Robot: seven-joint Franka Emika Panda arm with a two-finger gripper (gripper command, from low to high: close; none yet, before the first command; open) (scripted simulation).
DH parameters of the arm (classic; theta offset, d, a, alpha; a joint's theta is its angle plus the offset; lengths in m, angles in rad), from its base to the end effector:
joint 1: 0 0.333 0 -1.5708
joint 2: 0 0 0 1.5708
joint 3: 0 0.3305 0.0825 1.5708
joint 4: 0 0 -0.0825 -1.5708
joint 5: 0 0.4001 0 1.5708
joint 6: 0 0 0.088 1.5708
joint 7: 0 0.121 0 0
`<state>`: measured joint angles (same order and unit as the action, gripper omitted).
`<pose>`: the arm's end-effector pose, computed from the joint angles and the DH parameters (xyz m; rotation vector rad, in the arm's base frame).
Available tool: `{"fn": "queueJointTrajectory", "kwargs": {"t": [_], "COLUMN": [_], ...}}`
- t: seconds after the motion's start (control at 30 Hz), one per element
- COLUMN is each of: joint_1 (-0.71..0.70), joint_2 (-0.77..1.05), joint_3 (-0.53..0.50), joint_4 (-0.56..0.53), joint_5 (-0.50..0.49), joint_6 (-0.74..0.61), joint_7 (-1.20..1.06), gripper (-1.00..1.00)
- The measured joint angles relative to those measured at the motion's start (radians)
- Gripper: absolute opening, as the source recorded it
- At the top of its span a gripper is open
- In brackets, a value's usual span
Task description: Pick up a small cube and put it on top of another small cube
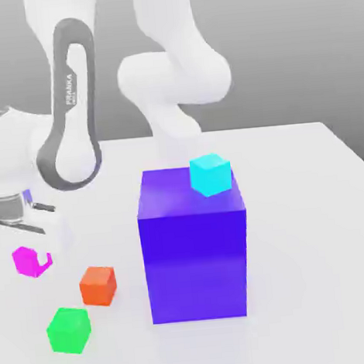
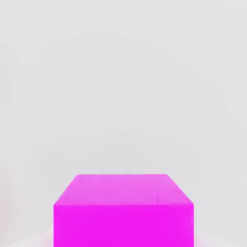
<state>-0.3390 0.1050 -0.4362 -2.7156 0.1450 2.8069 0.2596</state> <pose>0.2834 -0.2946 0.1815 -2.6167 1.7327 0.0001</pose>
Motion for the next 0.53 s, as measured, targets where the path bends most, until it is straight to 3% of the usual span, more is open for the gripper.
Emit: {"fn": "queueJointTrajectory", "kwargs": {"t": [0.23, 0.4, 0.43, 0.53], "joint_1": [0.182, 0.158, 0.147, 0.147], "joint_2": [-0.037, 0.106, 0.133, 0.133], "joint_3": [0.103, 0.161, 0.176, 0.176], "joint_4": [0.131, 0.158, 0.16, 0.16], "joint_5": [-0.092, 0.009, 0.028, 0.028], "joint_6": [-0.16, -0.05, -0.026, -0.026], "joint_7": [0.017, -0.061, -0.075, -0.075], "gripper": [-1.0, -1.0, 1.0, 1.0]}}
